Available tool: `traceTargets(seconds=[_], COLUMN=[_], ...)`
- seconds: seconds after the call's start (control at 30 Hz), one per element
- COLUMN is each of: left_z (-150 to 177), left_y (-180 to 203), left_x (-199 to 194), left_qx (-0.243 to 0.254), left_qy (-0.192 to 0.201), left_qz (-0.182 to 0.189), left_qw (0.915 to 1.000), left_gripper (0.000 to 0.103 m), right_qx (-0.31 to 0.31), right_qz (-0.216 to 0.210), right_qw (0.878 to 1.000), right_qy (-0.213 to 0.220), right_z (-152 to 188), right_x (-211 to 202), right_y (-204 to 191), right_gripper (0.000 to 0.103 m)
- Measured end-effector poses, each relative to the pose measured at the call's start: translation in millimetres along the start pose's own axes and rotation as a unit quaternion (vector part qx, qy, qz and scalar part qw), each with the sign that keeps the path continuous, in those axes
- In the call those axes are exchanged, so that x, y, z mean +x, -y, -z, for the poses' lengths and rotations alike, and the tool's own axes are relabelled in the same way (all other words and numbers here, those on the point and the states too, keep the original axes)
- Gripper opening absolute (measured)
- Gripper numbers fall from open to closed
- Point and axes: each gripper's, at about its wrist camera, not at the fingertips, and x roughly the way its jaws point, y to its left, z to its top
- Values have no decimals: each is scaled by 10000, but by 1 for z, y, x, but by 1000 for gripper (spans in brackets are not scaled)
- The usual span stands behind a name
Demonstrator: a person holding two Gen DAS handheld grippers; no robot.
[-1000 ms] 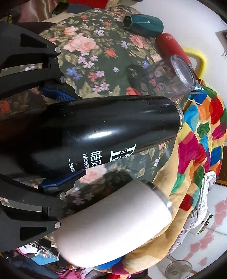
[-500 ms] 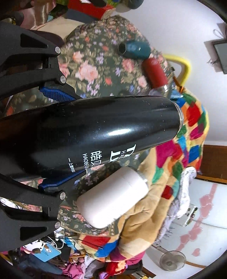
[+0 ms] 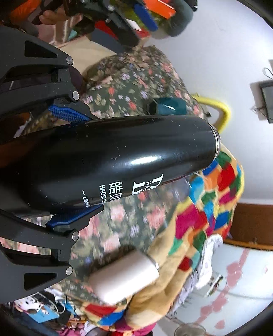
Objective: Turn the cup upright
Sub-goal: 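Lift the black thermos off the bedspread with the right gripper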
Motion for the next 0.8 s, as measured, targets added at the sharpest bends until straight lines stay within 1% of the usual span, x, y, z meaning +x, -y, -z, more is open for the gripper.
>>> traceTargets(seconds=[0.17, 0.27, 0.37, 0.43, 0.7, 0.8], left_z=[3, 5, 8, 10, 15, 16], left_y=[-7, -9, -10, -9, -2, 0], left_x=[5, 12, 21, 26, 46, 52], left_qx=[-87, -136, -144, -124, -39, -8], left_qy=[-70, -154, -262, -327, -532, -601], left_qz=[-33, -28, -14, 2, 36, 7], left_qw=[9999, 9998, 9996, 9994, 9986, 9982], left_gripper=[103, 103, 103, 103, 103, 103], right_qx=[-108, -83, -66, -66, -53, -89], right_qz=[-130, -168, -51, 41, 52, 50], right_qw=[9990, 9980, 9972, 9967, 9948, 9950], right_qy=[-418, -605, -739, -806, -1011, -998], right_z=[8, 13, 15, 15, 20, 21], right_x=[42, 58, 71, 78, 90, 90], right_y=[-16, -17, -13, -9, -4, -4], right_gripper=[68, 68, 68, 68, 68, 68])
